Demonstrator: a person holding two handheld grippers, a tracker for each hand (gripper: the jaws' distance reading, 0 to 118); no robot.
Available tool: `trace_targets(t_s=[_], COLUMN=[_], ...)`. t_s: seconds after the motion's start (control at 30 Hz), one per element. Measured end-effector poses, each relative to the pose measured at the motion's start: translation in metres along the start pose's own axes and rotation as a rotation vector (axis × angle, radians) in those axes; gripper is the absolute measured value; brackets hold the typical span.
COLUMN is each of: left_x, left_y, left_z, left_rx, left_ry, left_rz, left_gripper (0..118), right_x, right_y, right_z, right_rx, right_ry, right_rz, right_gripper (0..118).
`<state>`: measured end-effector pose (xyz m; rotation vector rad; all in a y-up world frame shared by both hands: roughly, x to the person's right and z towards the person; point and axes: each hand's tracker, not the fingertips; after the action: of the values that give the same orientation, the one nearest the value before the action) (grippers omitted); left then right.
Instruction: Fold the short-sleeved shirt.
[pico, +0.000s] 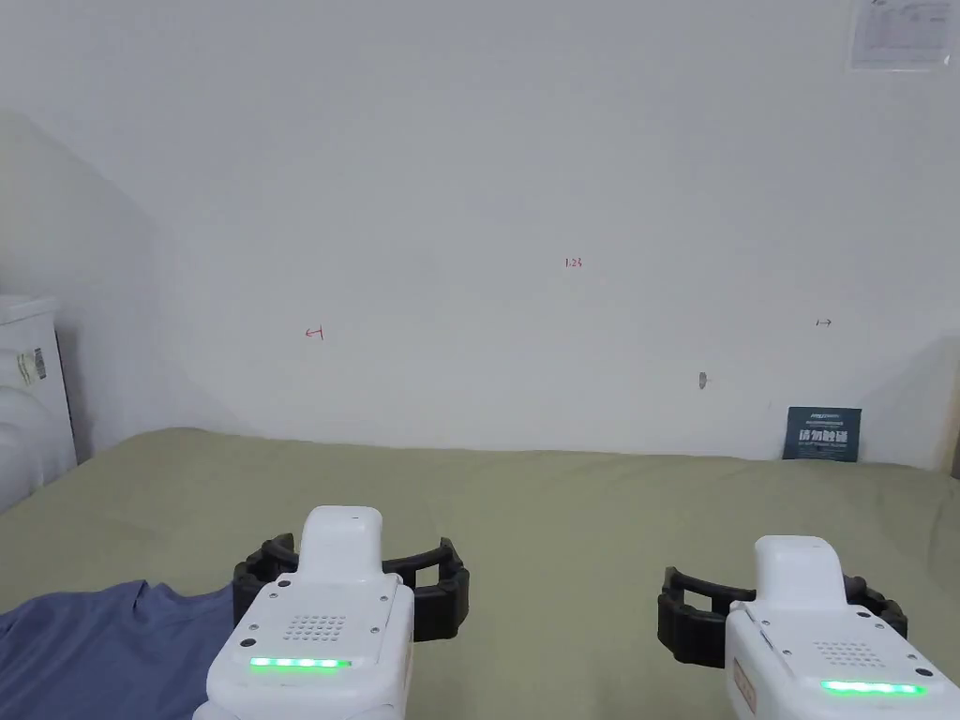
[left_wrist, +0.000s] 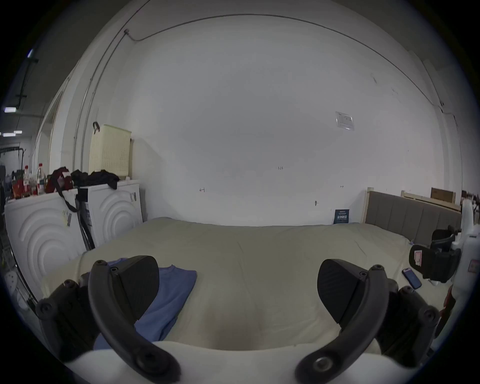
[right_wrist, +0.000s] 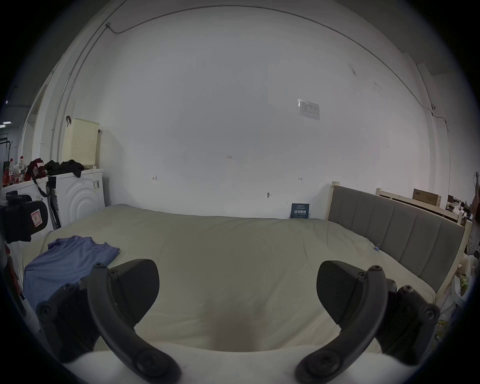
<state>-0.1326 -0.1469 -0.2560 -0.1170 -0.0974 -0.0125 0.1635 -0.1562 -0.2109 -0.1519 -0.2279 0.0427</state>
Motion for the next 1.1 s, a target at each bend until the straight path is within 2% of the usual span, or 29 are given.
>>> trace_targets(t_s=[0.07, 0.1, 0.13, 0.17, 0.2, 0.23, 0.27, 0.3, 0.33, 0.4, 0.63, 0.7, 0.87, 1.1], left_x=[0.001, 0.001, 0.007, 0.011, 0.013, 0.014, 0.017, 0.018, 0.018, 0.017, 0.009, -0.01, -0.056, -0.123], left_y=[-0.001, 0.0, -0.001, -0.003, -0.005, -0.008, -0.005, -0.006, -0.009, -0.007, 0.005, -0.002, 0.002, 0.003], left_z=[-0.004, -0.005, -0.005, -0.005, -0.005, -0.004, 0.002, 0.003, 0.004, 0.013, 0.038, 0.018, 0.035, 0.08], left_rx=[0.01, 0.004, -0.013, -0.024, -0.032, -0.026, -0.015, -0.01, 0.017, -0.013, -0.023, -0.032, -0.017, -0.027], left_ry=[-0.01, -0.013, -0.013, -0.001, 0.01, 0.003, 0.018, 0.032, 0.059, -0.002, 0.027, 0.052, 0.142, 0.335], left_rz=[-0.014, -0.023, -0.036, -0.049, -0.059, -0.059, -0.068, -0.07, -0.07, -0.031, -0.025, -0.023, -0.028, 0.001], left_gripper=[118, 118, 111, 89, 25, 10, 0, 0, 0, 0, 0, 0, 0, 1], right_x=[0.0, 0.0, -0.001, -0.001, 0.0, 0.001, -0.001, -0.001, 0.0, 0.005, 0.001, -0.009, -0.057, -0.145], right_y=[0.001, 0.002, 0.002, 0.003, 0.003, 0.003, 0.0, -0.002, -0.006, -0.008, -0.004, 0.0, 0.011, 0.017], right_z=[0.0, 0.0, -0.001, -0.001, 0.0, 0.002, 0.003, 0.003, 0.005, 0.006, 0.009, 0.008, 0.004, 0.014], right_rx=[0.001, -0.008, -0.022, -0.045, -0.056, -0.051, -0.053, -0.05, -0.033, -0.073, -0.079, -0.07, -0.064, -0.043], right_ry=[-0.002, -0.005, -0.003, 0.004, 0.03, 0.023, 0.001, -0.028, -0.048, 0.0, 0.007, 0.022, 0.135, 0.361], right_rz=[0.0, 0.008, 0.011, 0.008, -0.007, -0.004, 0.008, 0.026, 0.006, -0.026, -0.022, -0.013, 0.017, 0.063], right_gripper=[118, 114, 101, 73, 20, 9, 3, 4, 4, 4, 4, 4, 4, 4])
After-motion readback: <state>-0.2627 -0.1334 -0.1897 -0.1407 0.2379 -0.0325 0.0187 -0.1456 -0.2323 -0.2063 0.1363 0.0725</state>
